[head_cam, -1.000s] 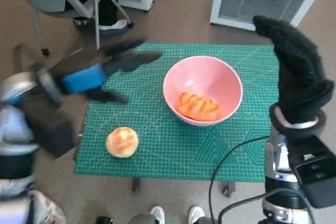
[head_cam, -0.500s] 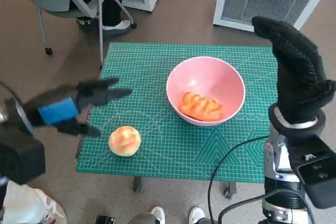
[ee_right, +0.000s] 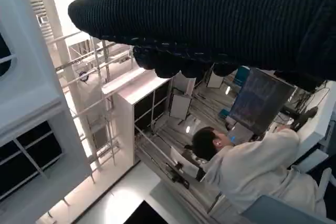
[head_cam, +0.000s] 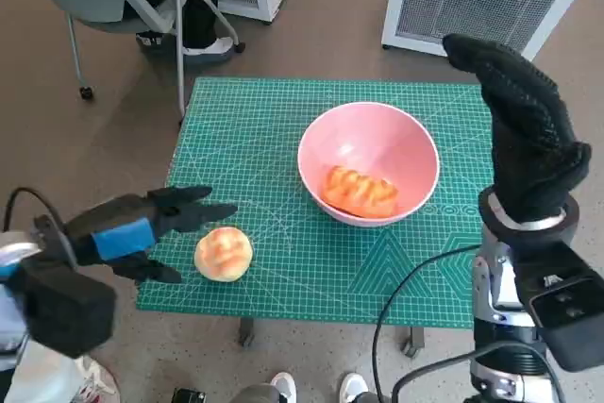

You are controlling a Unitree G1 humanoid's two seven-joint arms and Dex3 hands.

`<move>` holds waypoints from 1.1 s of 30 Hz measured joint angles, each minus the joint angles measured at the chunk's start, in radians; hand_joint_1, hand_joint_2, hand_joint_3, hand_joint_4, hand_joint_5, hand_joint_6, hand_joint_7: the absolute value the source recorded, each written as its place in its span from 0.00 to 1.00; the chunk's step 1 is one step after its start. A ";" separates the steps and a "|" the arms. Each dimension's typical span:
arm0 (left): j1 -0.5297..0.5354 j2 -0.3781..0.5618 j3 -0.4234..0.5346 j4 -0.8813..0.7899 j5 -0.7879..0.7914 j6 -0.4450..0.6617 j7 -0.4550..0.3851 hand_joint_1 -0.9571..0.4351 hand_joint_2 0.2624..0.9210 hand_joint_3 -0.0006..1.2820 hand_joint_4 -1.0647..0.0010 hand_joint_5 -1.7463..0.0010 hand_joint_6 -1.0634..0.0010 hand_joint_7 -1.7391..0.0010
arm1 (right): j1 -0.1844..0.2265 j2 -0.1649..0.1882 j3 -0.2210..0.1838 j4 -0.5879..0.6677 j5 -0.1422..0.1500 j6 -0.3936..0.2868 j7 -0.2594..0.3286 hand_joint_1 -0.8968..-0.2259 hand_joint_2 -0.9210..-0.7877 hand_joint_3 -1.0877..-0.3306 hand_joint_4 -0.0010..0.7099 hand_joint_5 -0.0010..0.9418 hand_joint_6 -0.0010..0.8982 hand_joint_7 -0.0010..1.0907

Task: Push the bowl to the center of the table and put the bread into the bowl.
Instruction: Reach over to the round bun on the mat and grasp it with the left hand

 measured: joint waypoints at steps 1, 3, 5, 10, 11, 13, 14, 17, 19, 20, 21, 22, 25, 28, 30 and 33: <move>0.001 -0.005 -0.008 0.000 0.014 0.004 0.007 0.54 0.92 0.00 0.84 1.00 0.72 0.99 | 0.000 0.000 0.000 0.001 0.000 0.000 0.000 0.46 0.00 0.46 0.45 0.00 0.05 0.62; 0.001 -0.015 -0.023 0.003 0.032 0.009 0.020 0.54 0.92 0.00 0.84 1.00 0.73 1.00 | 0.000 0.000 0.000 0.002 0.000 0.000 0.001 0.45 0.00 0.46 0.45 0.00 0.05 0.62; 0.001 -0.027 -0.037 0.011 0.049 0.009 0.033 0.55 0.92 0.00 0.83 1.00 0.73 1.00 | 0.000 0.000 0.001 0.002 0.000 0.000 0.002 0.45 0.00 0.46 0.45 0.00 0.05 0.62; -0.005 -0.059 -0.071 0.071 0.076 0.001 0.071 0.56 0.92 0.00 0.82 1.00 0.73 1.00 | 0.000 -0.001 0.000 0.003 0.001 0.000 0.010 0.45 0.00 0.46 0.45 0.00 0.04 0.62; -0.007 -0.067 -0.081 0.093 0.085 -0.005 0.084 0.57 0.92 0.00 0.82 1.00 0.73 1.00 | 0.000 -0.001 0.000 0.003 0.001 0.000 0.011 0.45 0.00 0.46 0.45 0.00 0.04 0.62; -0.012 -0.081 -0.094 0.129 0.095 -0.017 0.102 0.58 0.92 0.00 0.81 0.99 0.72 1.00 | 0.000 -0.002 -0.001 0.003 0.001 0.000 0.012 0.46 0.00 0.46 0.45 0.00 0.04 0.62; -0.015 -0.089 -0.100 0.147 0.098 -0.025 0.111 0.59 0.93 0.00 0.80 0.99 0.72 1.00 | 0.000 -0.002 -0.001 0.003 0.001 0.000 0.012 0.46 0.00 0.46 0.45 0.00 0.04 0.62; -0.028 -0.112 -0.119 0.209 0.117 -0.049 0.147 0.60 0.93 0.00 0.78 0.99 0.71 0.99 | 0.000 -0.002 -0.001 0.002 0.000 0.001 0.012 0.46 0.00 0.46 0.45 0.00 0.04 0.62; -0.040 -0.127 -0.133 0.251 0.137 -0.067 0.173 0.60 0.93 0.00 0.76 0.99 0.69 0.99 | 0.000 -0.003 -0.002 0.003 0.000 0.001 0.012 0.46 0.00 0.46 0.45 0.00 0.04 0.62; -0.047 -0.135 -0.140 0.275 0.146 -0.075 0.187 0.60 0.93 0.00 0.75 0.98 0.69 0.99 | 0.000 -0.003 -0.002 0.003 0.000 0.001 0.012 0.46 0.00 0.46 0.45 0.00 0.04 0.62; -0.053 -0.142 -0.146 0.295 0.157 -0.083 0.202 0.60 0.93 0.00 0.74 0.98 0.68 0.99 | 0.000 -0.003 -0.002 0.003 -0.001 0.001 0.012 0.46 0.00 0.46 0.45 0.00 0.04 0.62; -0.058 -0.148 -0.154 0.314 0.167 -0.090 0.215 0.60 0.93 0.00 0.73 0.98 0.67 0.98 | 0.000 -0.003 -0.002 0.003 -0.001 0.001 0.012 0.46 0.00 0.46 0.45 0.00 0.04 0.62; -0.078 -0.165 -0.176 0.373 0.203 -0.115 0.259 0.61 0.96 0.01 0.66 0.98 0.62 0.98 | 0.000 -0.003 -0.003 0.003 -0.002 0.001 0.012 0.46 0.00 0.46 0.45 0.00 0.04 0.63; -0.095 -0.178 -0.193 0.419 0.229 -0.128 0.297 0.64 0.98 0.03 0.56 0.96 0.52 0.95 | 0.000 -0.003 -0.003 0.004 -0.005 0.001 0.012 0.46 0.00 0.46 0.45 0.00 0.04 0.63; -0.105 -0.181 -0.200 0.433 0.241 -0.131 0.311 0.67 0.99 0.06 0.45 0.93 0.42 0.93 | 0.000 -0.003 -0.004 0.004 -0.006 0.001 0.011 0.46 0.00 0.46 0.45 0.00 0.04 0.63; -0.120 -0.183 -0.206 0.442 0.245 -0.127 0.320 0.68 1.00 0.13 0.48 0.58 0.50 0.58 | 0.000 -0.003 -0.003 0.004 -0.007 0.000 0.010 0.46 0.00 0.46 0.45 0.00 0.04 0.63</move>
